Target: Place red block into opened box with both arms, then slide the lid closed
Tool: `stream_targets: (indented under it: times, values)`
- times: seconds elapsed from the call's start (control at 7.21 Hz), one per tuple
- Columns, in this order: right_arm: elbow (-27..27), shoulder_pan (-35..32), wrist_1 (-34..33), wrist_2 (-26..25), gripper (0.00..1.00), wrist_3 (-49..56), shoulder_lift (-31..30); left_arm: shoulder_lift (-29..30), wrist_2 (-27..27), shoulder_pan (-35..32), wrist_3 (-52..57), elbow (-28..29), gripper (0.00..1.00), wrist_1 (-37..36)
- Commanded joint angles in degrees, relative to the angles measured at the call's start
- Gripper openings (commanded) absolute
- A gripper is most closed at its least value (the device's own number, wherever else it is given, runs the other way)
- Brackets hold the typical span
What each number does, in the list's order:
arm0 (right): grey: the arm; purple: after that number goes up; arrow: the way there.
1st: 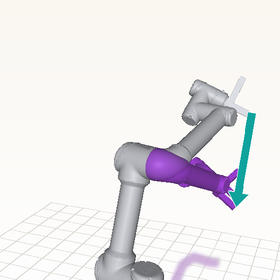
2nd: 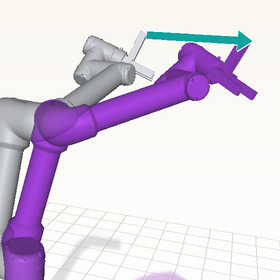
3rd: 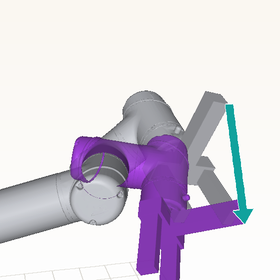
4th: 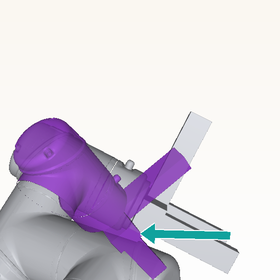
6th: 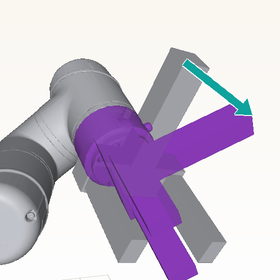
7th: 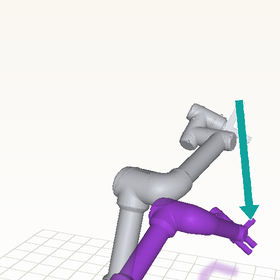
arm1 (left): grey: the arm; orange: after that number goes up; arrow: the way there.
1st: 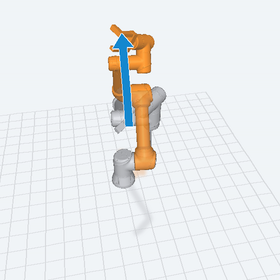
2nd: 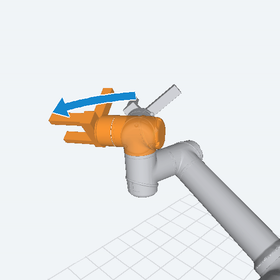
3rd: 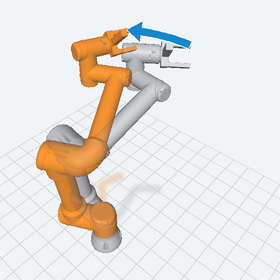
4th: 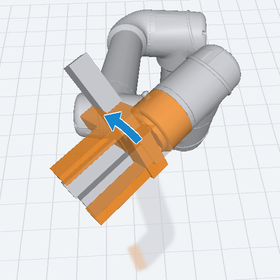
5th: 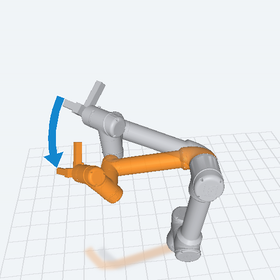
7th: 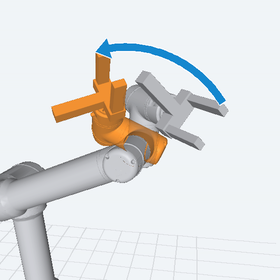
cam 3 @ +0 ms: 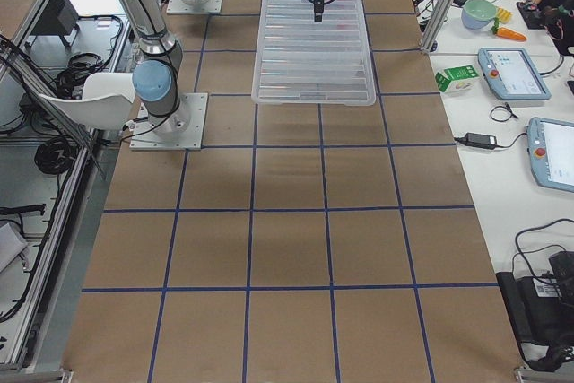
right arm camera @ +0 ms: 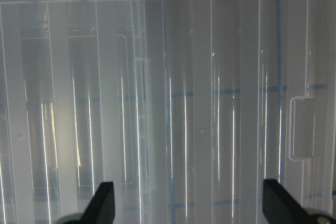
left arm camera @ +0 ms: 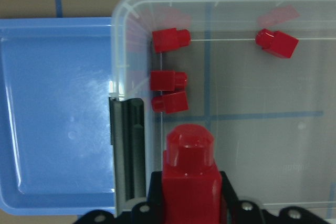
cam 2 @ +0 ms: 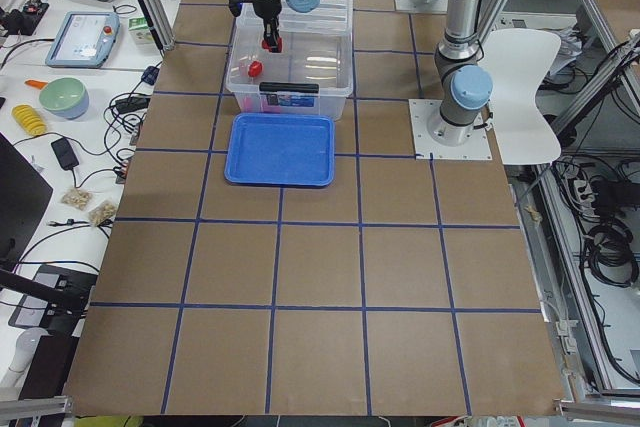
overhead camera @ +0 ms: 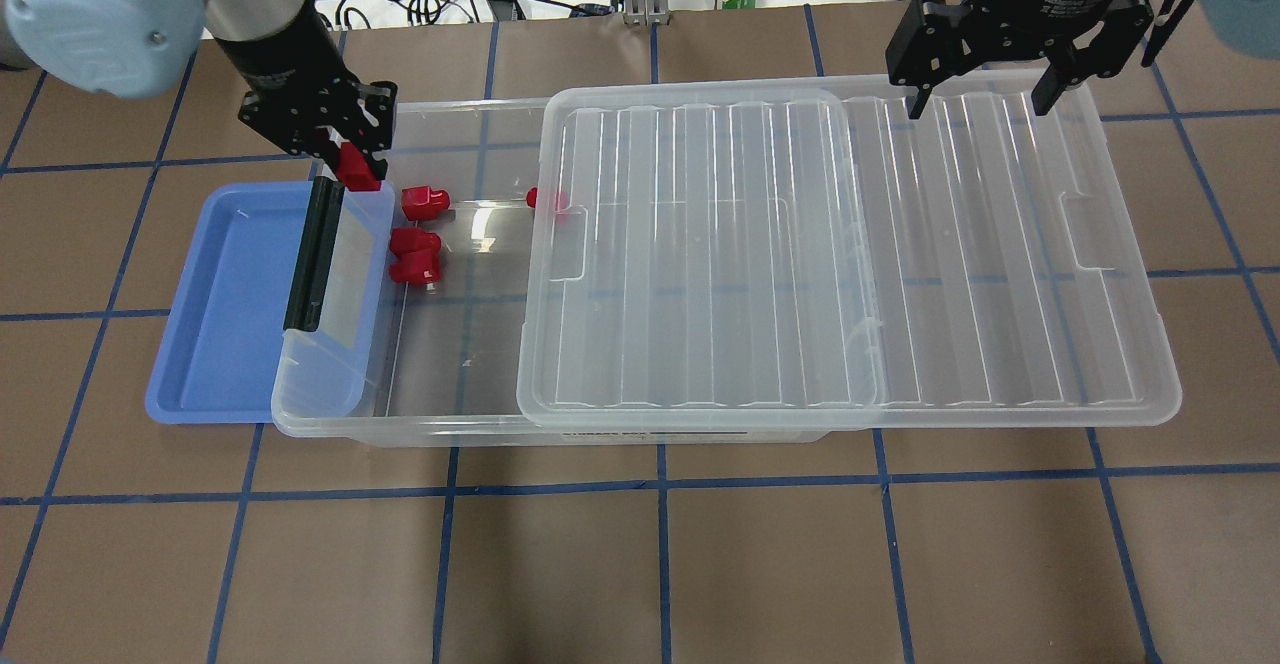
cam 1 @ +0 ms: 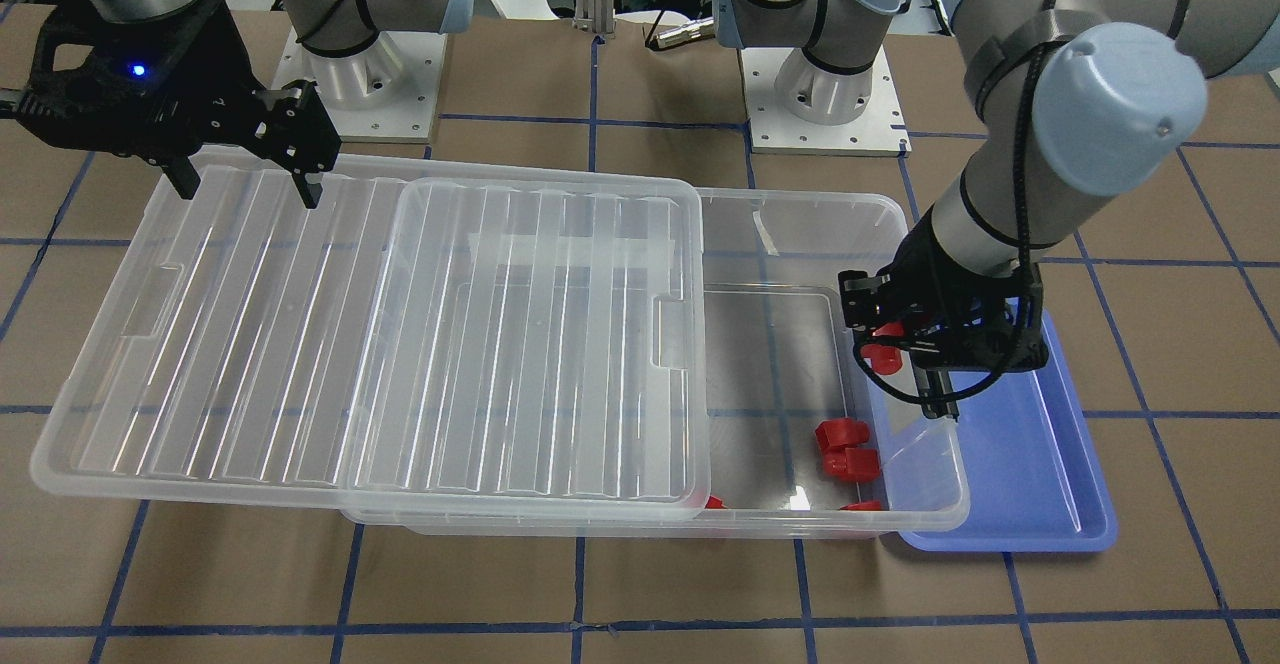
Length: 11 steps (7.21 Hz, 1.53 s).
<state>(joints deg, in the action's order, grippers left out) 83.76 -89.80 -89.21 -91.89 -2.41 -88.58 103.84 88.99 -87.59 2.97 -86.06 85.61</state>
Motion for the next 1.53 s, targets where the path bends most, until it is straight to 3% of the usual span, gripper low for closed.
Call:
stream_targets:
  times: [0.0,0.14,0.28,1.39]
  values:
    - [0.18,0.06,0.00,0.13,1.00,0.04,0.07,0.83,-0.05,-2.05,-0.86,-9.08,0.00,-10.58]
    - [0.18,0.06,-0.09,0.22,1.00,0.04,0.07,1.62,-0.13,-2.05,-0.86,-13.91,0.00,-17.25]
    - [0.09,0.06,-0.09,0.22,1.00,0.04,0.07,2.41,-0.13,-2.05,-0.77,-15.70,0.00,-19.49]
    - [-0.26,0.50,-0.26,-0.13,1.00,0.74,0.25,11.38,-0.22,-2.05,-0.24,-16.77,0.02,-24.43]
